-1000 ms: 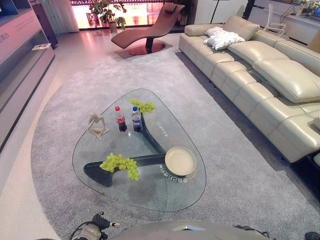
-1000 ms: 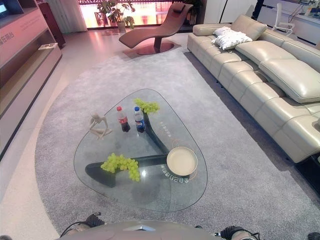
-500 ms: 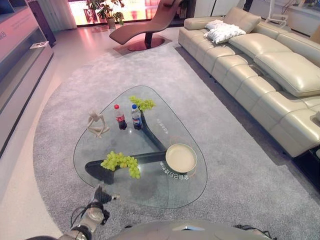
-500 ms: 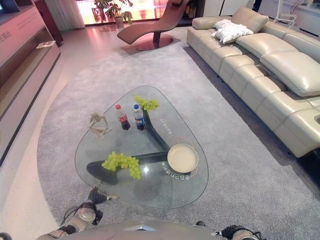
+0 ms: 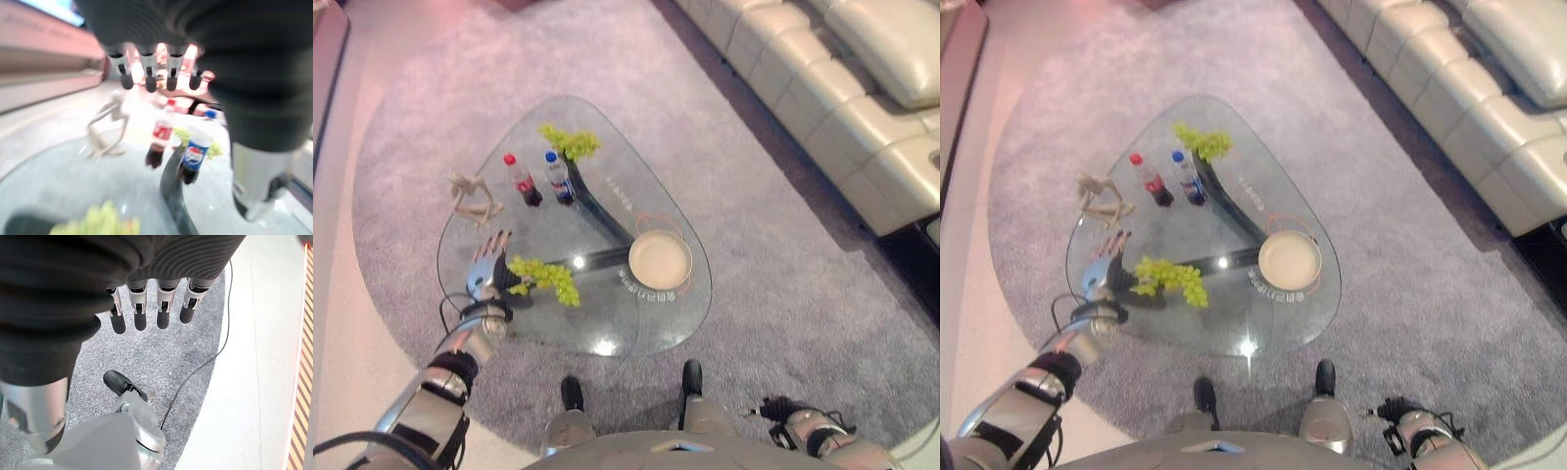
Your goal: Pick up fruits into the plate
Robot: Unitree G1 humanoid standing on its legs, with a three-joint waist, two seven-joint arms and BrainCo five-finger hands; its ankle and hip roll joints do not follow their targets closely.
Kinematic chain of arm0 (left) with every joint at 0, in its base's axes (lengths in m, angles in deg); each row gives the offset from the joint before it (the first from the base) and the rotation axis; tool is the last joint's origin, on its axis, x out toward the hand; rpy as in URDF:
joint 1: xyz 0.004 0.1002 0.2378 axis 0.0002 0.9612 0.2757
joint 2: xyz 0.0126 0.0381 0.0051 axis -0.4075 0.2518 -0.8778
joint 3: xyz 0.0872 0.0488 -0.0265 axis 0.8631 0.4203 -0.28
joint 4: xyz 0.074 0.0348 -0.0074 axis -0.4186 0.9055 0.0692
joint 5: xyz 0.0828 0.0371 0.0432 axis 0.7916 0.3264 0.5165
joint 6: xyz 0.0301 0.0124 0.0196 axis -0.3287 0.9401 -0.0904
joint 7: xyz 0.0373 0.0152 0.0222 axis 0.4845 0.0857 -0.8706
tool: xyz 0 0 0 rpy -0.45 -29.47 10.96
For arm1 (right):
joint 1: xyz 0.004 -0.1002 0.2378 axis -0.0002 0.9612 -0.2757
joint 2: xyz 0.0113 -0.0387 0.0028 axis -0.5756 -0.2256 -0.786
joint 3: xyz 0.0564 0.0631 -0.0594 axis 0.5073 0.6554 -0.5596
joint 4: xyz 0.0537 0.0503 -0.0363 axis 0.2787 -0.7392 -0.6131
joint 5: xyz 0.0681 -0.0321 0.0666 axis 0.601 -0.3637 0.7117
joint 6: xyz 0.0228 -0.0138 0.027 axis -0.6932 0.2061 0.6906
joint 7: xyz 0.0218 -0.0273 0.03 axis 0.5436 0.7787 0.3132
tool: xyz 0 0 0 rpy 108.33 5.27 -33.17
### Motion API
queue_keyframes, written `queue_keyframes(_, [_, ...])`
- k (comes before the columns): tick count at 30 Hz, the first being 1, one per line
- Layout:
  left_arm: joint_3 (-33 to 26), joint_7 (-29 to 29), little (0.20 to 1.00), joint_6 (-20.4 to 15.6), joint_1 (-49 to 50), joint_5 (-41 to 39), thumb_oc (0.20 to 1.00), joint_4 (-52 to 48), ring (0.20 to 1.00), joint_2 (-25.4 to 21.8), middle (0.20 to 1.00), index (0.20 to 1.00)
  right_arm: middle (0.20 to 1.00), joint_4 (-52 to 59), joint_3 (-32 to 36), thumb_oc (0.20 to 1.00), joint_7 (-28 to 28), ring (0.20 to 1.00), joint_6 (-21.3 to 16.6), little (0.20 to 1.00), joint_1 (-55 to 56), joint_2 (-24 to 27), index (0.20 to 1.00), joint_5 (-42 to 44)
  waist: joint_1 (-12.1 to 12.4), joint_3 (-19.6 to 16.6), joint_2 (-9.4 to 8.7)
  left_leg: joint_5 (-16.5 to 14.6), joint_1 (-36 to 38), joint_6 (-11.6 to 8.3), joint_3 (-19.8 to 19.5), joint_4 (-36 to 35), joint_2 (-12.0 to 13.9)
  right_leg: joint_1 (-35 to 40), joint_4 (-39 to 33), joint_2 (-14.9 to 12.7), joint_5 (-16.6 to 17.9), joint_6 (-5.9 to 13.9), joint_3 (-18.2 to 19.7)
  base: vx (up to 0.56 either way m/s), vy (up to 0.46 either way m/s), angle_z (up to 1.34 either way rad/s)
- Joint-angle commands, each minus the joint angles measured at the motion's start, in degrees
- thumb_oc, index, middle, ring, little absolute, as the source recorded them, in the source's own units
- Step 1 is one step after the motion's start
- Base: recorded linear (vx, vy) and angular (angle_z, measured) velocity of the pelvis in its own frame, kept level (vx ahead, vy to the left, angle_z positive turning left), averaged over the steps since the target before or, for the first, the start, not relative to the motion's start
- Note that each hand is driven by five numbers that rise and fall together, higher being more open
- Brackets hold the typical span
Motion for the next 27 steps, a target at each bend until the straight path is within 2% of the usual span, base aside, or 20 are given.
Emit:
queue_keyframes(1, [1.98, -8.77, 1.000, 1.47, -9.04, 7.16, 1.000, 1.44, 1.000, -5.06, 1.000, 1.000, 1.000, -1.20, -2.87, 1.000, 2.28, 1.000, -0.99, 1.000, -5.21, 2.32, 1.000, 3.46, -0.61, 5.24, 0.06, -4.42, -6.55, 2.16, -2.16, 6.80, -1.59, -3.42, 8.14, 0.44, -5.61, -0.25, -0.15, -0.26, -0.019, 0.00])
queue_keyframes(3, [4.13, -9.81, 1.000, 4.25, -13.40, 8.81, 1.000, 3.90, 1.000, -7.07, 1.000, 1.000, 1.000, -0.34, -3.55, 1.000, 3.17, 1.000, -2.32, 1.000, -7.44, 3.10, 1.000, 3.79, -0.93, 7.98, -0.36, -4.19, -10.68, 1.96, -2.56, 9.88, -1.78, -7.35, 11.21, 0.74, -5.93, -0.71, 0.32, -0.18, -0.037, 0.01])
queue_keyframes(5, [4.94, -9.88, 1.000, 5.28, -15.59, 9.48, 1.000, 6.15, 1.000, -8.10, 1.000, 1.000, 1.000, 0.17, -4.12, 1.000, 3.53, 1.000, -2.92, 1.000, -9.04, 3.40, 1.000, 5.00, -1.05, 9.78, -0.86, -4.35, -12.95, 1.87, -2.78, 11.65, -1.88, -9.60, 12.77, 0.84, -6.11, -0.89, 0.29, -0.13, -0.056, -0.01])
queue_keyframes(12, [7.20, -7.52, 1.000, 11.25, -20.01, 9.67, 1.000, 10.83, 1.000, -8.56, 1.000, 1.000, 1.000, 1.29, -4.23, 1.000, 3.66, 1.000, -3.08, 1.000, -14.37, 5.06, 1.000, 7.76, -1.73, 13.27, -1.94, -5.07, -18.45, 2.02, -2.88, 15.10, -2.49, -15.41, 15.97, 1.55, -6.41, -1.20, 0.03, -0.07, -0.023, 0.00])
queue_keyframes(16, [6.95, -7.24, 1.000, 12.08, -21.49, 8.17, 1.000, 11.62, 1.000, -8.75, 1.000, 1.000, 1.000, 2.12, -4.39, 1.000, 3.07, 1.000, -3.33, 1.000, -15.56, 5.84, 1.000, 8.06, -2.00, 14.28, -2.52, -5.15, -20.98, 1.88, -3.03, 16.82, -2.56, -17.76, 17.49, 1.69, -6.67, -1.46, 0.03, -0.05, -0.002, 0.03])
queue_keyframes(21, [7.13, -5.05, 1.000, 11.35, -26.17, 5.90, 1.000, 12.13, 1.000, -11.17, 1.000, 1.000, 1.000, 4.30, -5.13, 1.000, 3.84, 1.000, -3.61, 1.000, -15.31, 6.86, 1.000, 9.62, -2.23, 14.97, -3.85, -6.42, -27.31, 2.27, -4.05, 21.11, -2.99, -23.76, 21.48, 2.16, -7.63, -1.92, 0.35, -0.05, -0.066, 0.09])
queue_keyframes(27, [8.97, -4.14, 1.000, 12.86, -27.02, 7.17, 1.000, 12.32, 1.000, -11.05, 1.000, 1.000, 1.000, 5.46, -3.85, 1.000, 5.24, 1.000, -3.48, 1.000, -15.09, 8.00, 1.000, 11.21, -2.86, 14.97, -3.50, -7.59, -32.72, 2.58, -4.38, 24.68, -3.19, -29.09, 24.74, 2.36, -8.39, -2.46, 0.37, -0.01, -0.016, 0.01])
